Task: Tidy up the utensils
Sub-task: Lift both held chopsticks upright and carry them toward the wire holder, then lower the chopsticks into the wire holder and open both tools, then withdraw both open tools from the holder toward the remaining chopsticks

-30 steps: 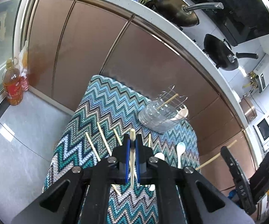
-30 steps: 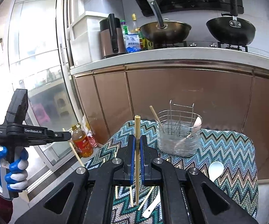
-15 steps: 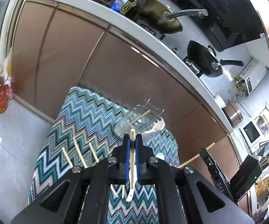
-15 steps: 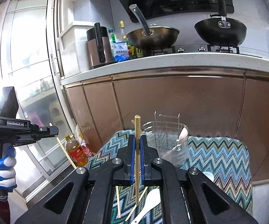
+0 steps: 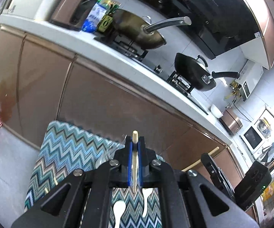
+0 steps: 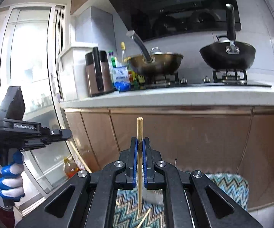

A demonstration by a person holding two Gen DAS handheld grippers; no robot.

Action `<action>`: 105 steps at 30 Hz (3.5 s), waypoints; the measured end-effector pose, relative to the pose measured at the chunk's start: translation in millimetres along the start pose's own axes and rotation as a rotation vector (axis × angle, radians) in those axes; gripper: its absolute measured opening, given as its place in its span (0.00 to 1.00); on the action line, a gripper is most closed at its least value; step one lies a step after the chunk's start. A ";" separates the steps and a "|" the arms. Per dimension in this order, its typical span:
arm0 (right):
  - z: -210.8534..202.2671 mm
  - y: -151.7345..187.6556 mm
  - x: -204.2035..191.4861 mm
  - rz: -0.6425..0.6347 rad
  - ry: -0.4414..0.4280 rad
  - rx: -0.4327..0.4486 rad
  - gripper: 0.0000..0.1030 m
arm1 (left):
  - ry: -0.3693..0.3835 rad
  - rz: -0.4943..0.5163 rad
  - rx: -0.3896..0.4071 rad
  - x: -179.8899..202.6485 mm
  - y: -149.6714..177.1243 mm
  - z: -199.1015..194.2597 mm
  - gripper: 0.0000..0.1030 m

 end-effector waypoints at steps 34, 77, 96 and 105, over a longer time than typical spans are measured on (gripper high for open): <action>139.0 53.3 42.2 0.053 0.006 -0.098 0.31 | -0.169 0.121 -0.053 -31.0 28.4 156.9 0.06; -50.1 83.0 13.7 0.225 0.086 -0.003 0.44 | -0.322 0.093 0.106 -23.1 110.5 -37.5 0.35; -81.7 98.4 17.0 0.246 0.158 0.002 0.50 | -0.398 0.067 0.140 -36.2 127.2 -71.6 0.41; -99.2 96.3 7.6 0.207 0.169 0.021 0.54 | -0.412 0.057 0.174 -40.2 130.2 -93.1 0.43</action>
Point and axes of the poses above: each gripper's, at about its wrist camera, not at the fingertips, and z roughly the way its jaws point, x to its right, y to its underside, the point moved 6 cm from there along z, roughly the way its jaws point, and after that the axes turned 1 degree about z, right-handed, at the moved point
